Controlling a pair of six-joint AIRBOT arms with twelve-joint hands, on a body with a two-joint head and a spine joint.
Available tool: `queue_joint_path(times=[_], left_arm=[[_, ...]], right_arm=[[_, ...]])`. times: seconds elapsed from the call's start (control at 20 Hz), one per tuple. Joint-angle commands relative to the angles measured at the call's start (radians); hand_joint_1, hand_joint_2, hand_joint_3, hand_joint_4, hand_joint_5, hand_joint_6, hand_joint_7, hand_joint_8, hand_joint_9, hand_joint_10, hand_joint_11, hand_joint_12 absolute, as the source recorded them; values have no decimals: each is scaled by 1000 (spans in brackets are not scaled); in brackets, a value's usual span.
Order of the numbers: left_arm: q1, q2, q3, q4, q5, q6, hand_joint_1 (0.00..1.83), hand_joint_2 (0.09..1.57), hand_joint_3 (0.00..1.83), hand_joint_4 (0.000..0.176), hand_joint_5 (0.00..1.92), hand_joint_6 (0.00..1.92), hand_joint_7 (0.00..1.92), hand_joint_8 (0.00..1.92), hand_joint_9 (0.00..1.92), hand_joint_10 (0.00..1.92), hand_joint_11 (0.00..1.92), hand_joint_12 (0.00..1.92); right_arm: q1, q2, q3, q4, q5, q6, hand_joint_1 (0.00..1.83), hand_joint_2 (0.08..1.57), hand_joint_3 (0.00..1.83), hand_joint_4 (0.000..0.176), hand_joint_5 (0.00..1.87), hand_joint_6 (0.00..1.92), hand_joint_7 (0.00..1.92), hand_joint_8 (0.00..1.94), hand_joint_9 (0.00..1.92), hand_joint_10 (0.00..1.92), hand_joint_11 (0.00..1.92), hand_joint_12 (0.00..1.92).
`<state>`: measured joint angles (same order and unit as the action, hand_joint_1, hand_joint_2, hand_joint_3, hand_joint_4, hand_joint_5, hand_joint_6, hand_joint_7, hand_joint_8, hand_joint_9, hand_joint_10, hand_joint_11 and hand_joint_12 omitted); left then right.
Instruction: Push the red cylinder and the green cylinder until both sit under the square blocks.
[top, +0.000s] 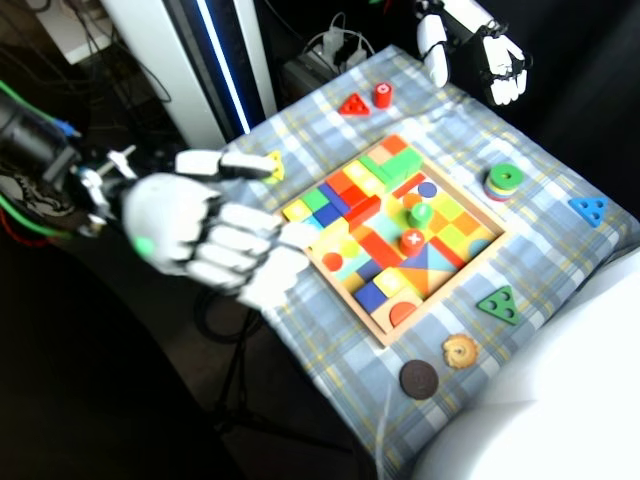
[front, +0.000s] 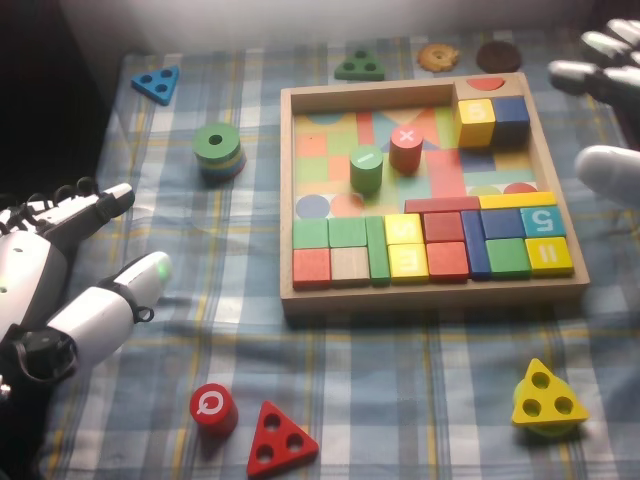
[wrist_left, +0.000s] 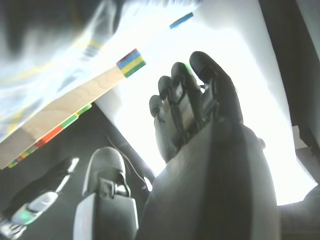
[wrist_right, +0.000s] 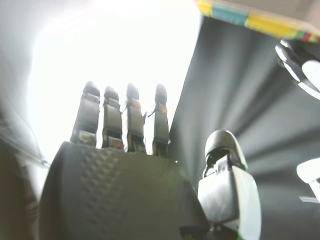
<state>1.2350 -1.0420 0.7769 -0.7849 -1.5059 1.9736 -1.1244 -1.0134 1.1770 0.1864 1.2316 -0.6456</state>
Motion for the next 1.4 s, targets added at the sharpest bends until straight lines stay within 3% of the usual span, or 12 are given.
queue_joint_path(times=[0.0,0.1,0.15,0.2,0.25,0.3,0.4,0.5,0.55,0.9,1.1,1.35], left_arm=[[-11,7,4,48,-105,-4,369,1181,0,63,514,2,463,4,349,8,0,661],[-11,6,6,48,-102,-4,334,1187,0,55,518,2,464,1,359,4,0,753],[-11,6,6,48,-101,-4,337,1188,0,62,518,0,446,3,342,4,0,699],[-11,5,6,48,-101,-4,357,1197,1,47,533,2,451,3,355,6,0,709],[-11,5,6,48,-100,-4,354,1200,1,56,540,2,452,1,364,5,0,735],[-11,5,7,48,-99,-4,322,1208,2,70,538,0,445,0,357,1,0,711],[-11,3,10,48,-94,-4,325,1222,2,54,534,0,423,0,330,0,0,634],[-11,2,10,48,-93,-4,350,1221,1,67,529,0,394,0,313,0,0,621],[-12,1,12,48,-91,-4,366,1233,1,57,533,1,390,2,327,3,0,691],[-13,-2,14,50,-85,-4,389,1253,6,31,578,9,397,4,323,3,0,627],[-13,-2,14,50,-84,-6,431,1261,3,4,588,4,394,4,314,4,0,484],[-13,-4,14,49,-80,-6,431,1254,0,24,594,1,403,4,336,5,0,546]], right_arm=[[29,3,16,-15,38,11,0,1141,0,36,279,7,61,0,0,0,0,0],[105,-10,60,-94,-58,19,0,1169,2,12,306,15,36,6,0,0,0,0],[148,-27,98,-151,-118,45,0,1116,0,51,333,23,6,0,0,0,0,0],[176,-46,134,-195,-160,75,0,1141,0,0,335,21,37,15,0,0,0,0],[208,-69,174,-241,-207,112,0,1132,0,0,334,16,19,6,0,0,0,0],[228,-86,204,-273,-241,137,0,1038,0,44,385,10,3,0,0,0,0,0],[278,-133,270,-370,-321,200,0,1035,0,69,415,13,0,0,0,0,0,0],[311,-177,315,-435,-380,215,0,1075,14,45,435,18,0,0,0,0,0,0],[325,-204,339,-466,-408,218,0,1089,17,105,466,25,0,0,0,0,0,0],[348,-238,364,-483,-422,219,0,1003,0,94,464,10,0,0,0,0,0,0],[366,-239,364,-509,-422,228,0,988,0,156,426,0,0,0,0,0,0,0],[402,-238,363,-538,-422,253,0,969,0,150,425,1,0,0,0,0,0,0]])
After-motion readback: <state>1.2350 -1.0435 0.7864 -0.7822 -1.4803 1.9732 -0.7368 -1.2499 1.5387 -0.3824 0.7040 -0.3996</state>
